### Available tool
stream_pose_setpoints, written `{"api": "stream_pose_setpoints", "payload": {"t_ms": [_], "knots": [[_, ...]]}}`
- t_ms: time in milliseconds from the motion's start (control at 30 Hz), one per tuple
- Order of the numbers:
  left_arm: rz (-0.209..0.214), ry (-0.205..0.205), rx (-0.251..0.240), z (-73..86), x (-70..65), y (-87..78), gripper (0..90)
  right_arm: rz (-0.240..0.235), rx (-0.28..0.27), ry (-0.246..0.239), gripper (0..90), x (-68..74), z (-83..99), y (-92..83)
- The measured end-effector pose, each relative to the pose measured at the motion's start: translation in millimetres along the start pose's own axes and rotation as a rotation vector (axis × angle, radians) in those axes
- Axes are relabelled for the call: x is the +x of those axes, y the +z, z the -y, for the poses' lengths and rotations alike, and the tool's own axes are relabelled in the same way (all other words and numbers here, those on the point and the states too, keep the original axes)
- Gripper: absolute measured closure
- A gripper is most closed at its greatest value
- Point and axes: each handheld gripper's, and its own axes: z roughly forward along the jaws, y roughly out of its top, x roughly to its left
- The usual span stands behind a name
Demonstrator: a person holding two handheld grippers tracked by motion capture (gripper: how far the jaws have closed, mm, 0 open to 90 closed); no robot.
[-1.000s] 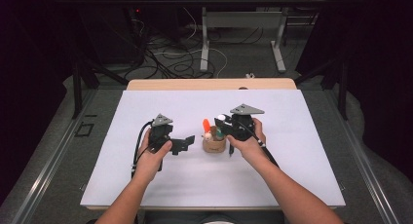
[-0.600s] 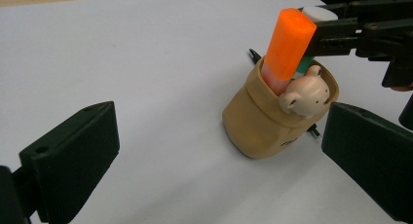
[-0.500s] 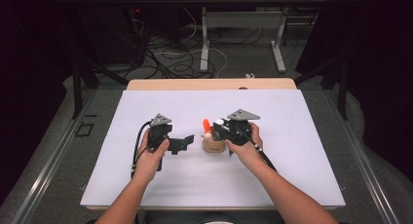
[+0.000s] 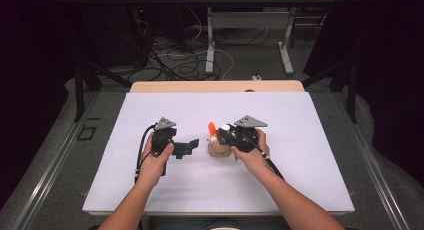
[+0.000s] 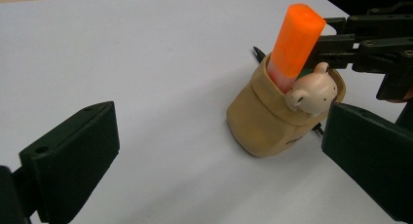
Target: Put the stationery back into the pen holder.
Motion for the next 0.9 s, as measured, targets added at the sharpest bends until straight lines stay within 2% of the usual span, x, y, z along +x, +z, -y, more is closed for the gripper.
{"api": "stream_pose_setpoints", "payload": {"t_ms": [67, 133, 233, 533, 700, 900], "knots": [[-0.002, 0.001, 0.006, 0.2, -0.3, 0.2, 0.5, 0.0, 0.022, 0.008, 64.3, -0.5, -1.0, -1.8], [-0.001, 0.0, 0.008, 0.3, -0.7, 0.5, 0.5, -0.016, 0.002, 0.023, 63.5, -1.6, -1.1, -1.5], [0.002, -0.003, 0.006, 0.9, -1.4, 1.6, 0.5, -0.024, 0.011, 0.029, 61.0, -3.1, -1.9, -3.3], [0.0, 0.004, 0.012, 1.0, -1.0, 1.6, 0.5, -0.067, -0.019, 0.068, 51.4, -3.4, -6.2, -13.6], [-0.004, 0.002, 0.008, 0.7, 0.1, 0.7, 0.5, -0.085, -0.034, 0.063, 47.3, -2.7, -10.0, -20.7], [-0.002, -0.002, 0.01, 1.0, 0.6, 1.1, 0.5, -0.1, -0.042, 0.084, 44.6, -7.5, -15.0, -25.7]]}}
